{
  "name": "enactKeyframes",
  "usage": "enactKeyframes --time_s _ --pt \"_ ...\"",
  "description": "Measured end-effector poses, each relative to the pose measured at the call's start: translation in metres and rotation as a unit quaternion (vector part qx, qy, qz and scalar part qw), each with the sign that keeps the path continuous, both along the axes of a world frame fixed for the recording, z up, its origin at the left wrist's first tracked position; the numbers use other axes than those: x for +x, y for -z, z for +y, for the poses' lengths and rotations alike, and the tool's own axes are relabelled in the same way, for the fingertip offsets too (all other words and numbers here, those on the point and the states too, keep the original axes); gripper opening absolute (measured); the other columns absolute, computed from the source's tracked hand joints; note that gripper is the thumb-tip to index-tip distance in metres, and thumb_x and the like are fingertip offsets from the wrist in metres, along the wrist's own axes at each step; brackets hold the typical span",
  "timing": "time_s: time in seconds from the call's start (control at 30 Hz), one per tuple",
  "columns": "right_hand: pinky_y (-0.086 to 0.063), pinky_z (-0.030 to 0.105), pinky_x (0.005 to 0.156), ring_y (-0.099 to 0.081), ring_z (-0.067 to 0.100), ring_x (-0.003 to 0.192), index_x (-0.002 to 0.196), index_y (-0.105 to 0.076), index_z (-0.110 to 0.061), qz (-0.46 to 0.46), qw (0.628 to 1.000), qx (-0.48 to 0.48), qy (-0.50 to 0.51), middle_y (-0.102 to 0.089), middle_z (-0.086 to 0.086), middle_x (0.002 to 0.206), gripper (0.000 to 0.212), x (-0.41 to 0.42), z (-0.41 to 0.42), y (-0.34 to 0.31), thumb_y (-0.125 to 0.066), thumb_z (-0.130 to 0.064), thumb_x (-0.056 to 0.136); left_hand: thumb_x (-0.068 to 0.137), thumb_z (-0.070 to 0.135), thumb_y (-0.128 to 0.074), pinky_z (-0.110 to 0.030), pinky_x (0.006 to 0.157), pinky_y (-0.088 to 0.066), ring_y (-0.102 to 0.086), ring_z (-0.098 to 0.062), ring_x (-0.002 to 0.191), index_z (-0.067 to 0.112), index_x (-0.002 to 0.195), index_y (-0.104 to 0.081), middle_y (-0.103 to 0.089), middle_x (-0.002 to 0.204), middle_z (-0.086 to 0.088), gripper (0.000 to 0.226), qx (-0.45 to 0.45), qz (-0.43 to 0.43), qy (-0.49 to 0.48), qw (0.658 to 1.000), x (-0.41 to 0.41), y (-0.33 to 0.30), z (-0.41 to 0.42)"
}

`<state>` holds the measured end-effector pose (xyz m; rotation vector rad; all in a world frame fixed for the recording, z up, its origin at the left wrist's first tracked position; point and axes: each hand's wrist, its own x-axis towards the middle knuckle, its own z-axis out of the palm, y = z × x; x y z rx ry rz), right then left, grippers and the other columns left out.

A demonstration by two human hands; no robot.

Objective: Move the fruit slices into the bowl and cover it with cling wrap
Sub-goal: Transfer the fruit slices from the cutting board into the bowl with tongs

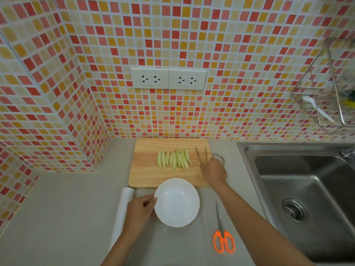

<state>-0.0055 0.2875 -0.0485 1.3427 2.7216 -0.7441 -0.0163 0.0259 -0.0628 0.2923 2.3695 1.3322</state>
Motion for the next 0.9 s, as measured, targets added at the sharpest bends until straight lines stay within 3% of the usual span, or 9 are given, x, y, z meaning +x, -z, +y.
enactKeyframes --time_s 0.07,0.17,0.3,0.43,0.53,0.6,0.73,0.9 --pt "-0.049 0.036 0.087 -0.057 0.029 0.114 0.124 -0.053 -0.004 -0.056 0.998 0.007 -0.005 -0.051 0.013 0.13 0.043 -0.016 0.006 0.008 -0.049 -0.035 0.095 0.092 0.015 -0.062 -0.023 0.068 -0.054 -0.065 -0.008 0.055 0.043 0.078 -0.069 -0.073 0.068 -0.006 0.032 0.012 -0.003 -0.005 1.0 0.0 -0.001 0.001" --pt "-0.049 0.036 0.089 -0.057 0.028 0.115 0.124 -0.056 -0.004 -0.091 0.995 0.036 -0.018 -0.048 0.013 0.134 0.033 -0.026 0.009 0.015 -0.044 -0.019 0.097 0.091 0.014 -0.063 -0.014 0.062 -0.05 -0.061 -0.003 0.05 0.042 0.075 -0.069 -0.072 0.068 -0.006 0.033 0.017 -0.001 -0.005 1.0 0.0 -0.001 0.001" --pt "-0.052 0.036 0.081 -0.063 0.029 0.104 0.115 -0.062 -0.003 -0.052 0.998 0.03 0.002 -0.059 0.014 0.121 0.031 -0.03 0.01 0.019 -0.042 -0.005 0.092 0.092 0.014 -0.062 -0.018 0.061 -0.05 -0.058 -0.004 0.051 0.03 0.076 -0.075 -0.071 0.07 -0.012 0.025 0.004 0.0 0.005 1.0 -0.002 0.001 0.001" --pt "-0.044 0.032 0.066 -0.064 0.032 0.094 0.103 -0.065 0.002 0.031 0.999 -0.023 0.007 -0.066 0.016 0.105 0.027 -0.024 0.002 0.012 -0.044 -0.013 0.093 0.093 0.017 -0.062 -0.02 0.065 -0.053 -0.063 -0.007 0.054 0.039 0.077 -0.072 -0.073 0.069 -0.007 0.029 0.014 0.003 0.006 1.0 -0.004 0.004 0.002" --pt "-0.035 0.027 0.061 -0.06 0.029 0.081 0.088 -0.064 0.001 0.051 0.997 -0.022 -0.046 -0.067 0.016 0.094 0.027 -0.012 -0.015 0.002 -0.049 -0.02 0.094 0.092 0.017 -0.062 -0.023 0.067 -0.054 -0.062 -0.005 0.053 0.029 0.083 -0.078 -0.072 0.064 0.0 0.022 0.012 0.002 0.005 1.0 -0.006 0.006 0.001" --pt "-0.034 0.027 0.06 -0.053 0.024 0.072 0.078 -0.061 -0.001 0.032 0.997 -0.019 -0.073 -0.065 0.016 0.088 0.026 -0.007 -0.024 0.003 -0.05 -0.019 0.094 0.092 0.016 -0.062 -0.021 0.064 -0.052 -0.06 -0.003 0.052 0.021 0.083 -0.079 -0.071 0.06 0.003 0.02 0.01 0.001 0.004 1.0 -0.007 0.006 0.0" --pt "-0.036 0.028 0.057 -0.051 0.023 0.072 0.056 -0.039 -0.016 0.002 0.997 -0.032 -0.073 -0.048 0.001 0.066 0.037 -0.007 -0.03 0.008 -0.046 -0.008 0.091 0.092 0.016 -0.062 -0.035 0.07 -0.055 -0.06 -0.011 0.059 0.014 0.077 -0.079 -0.072 0.066 -0.007 0.022 0.003 -0.001 0.009 1.0 -0.008 0.007 0.001" --pt "-0.035 0.028 0.061 -0.05 0.022 0.075 0.057 -0.035 -0.017 0.009 0.998 -0.034 -0.059 -0.054 0.005 0.076 0.039 -0.011 -0.031 0.002 -0.042 -0.002 0.092 0.092 0.016 -0.062 -0.03 0.063 -0.051 -0.058 -0.012 0.055 0.008 0.07 -0.075 -0.07 0.065 -0.012 0.026 -0.006 0.009 0.012 1.0 -0.01 0.009 0.003"
